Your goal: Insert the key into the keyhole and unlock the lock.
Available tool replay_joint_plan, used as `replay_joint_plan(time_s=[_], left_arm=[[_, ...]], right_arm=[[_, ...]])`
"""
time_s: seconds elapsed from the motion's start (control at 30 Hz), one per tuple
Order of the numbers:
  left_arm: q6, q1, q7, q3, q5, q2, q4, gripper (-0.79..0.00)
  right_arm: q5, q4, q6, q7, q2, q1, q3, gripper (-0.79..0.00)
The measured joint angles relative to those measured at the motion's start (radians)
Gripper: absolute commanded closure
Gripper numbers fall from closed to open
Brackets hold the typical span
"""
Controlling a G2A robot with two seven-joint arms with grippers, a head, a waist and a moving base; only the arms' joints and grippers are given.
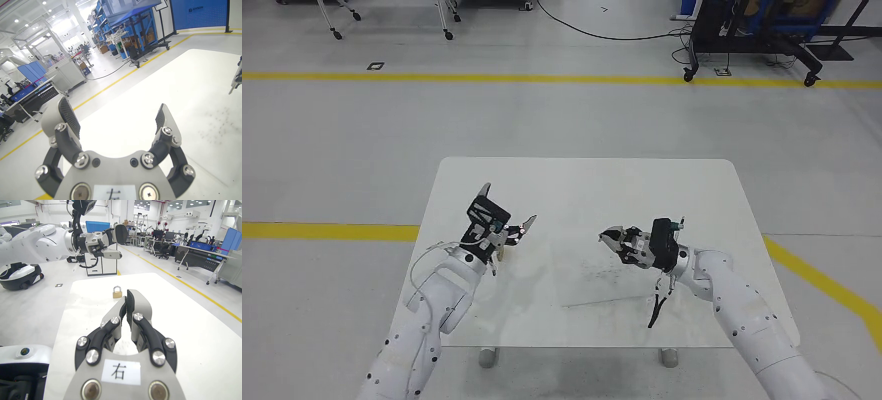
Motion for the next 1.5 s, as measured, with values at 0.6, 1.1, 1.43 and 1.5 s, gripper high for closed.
replay_joint_plan(time_s=[0.6,1.1,1.43,1.5], left_arm=[[-0.436,-0.055,-0.282,-0.107,-1.196,-0.003,0.115,-0.785],[-0.327,-0.111,-0.493,-0.119,-1.726,0.001,0.244,-0.785],[-0.368,-0.107,-0.52,-0.066,-1.565,0.002,0.213,-0.785],[-0.389,-0.115,-0.545,-0.051,-1.555,0.002,0.219,-0.785]], right_arm=[[0.453,0.095,-0.048,-0.23,-0.009,0.149,-0.39,0.0],[0.587,0.105,-0.048,-0.263,0.003,0.215,-0.532,0.0],[0.828,0.071,-0.048,-0.154,-0.005,0.197,-0.576,0.0],[0.94,0.084,-0.048,-0.073,-0.008,0.214,-0.603,0.0]])
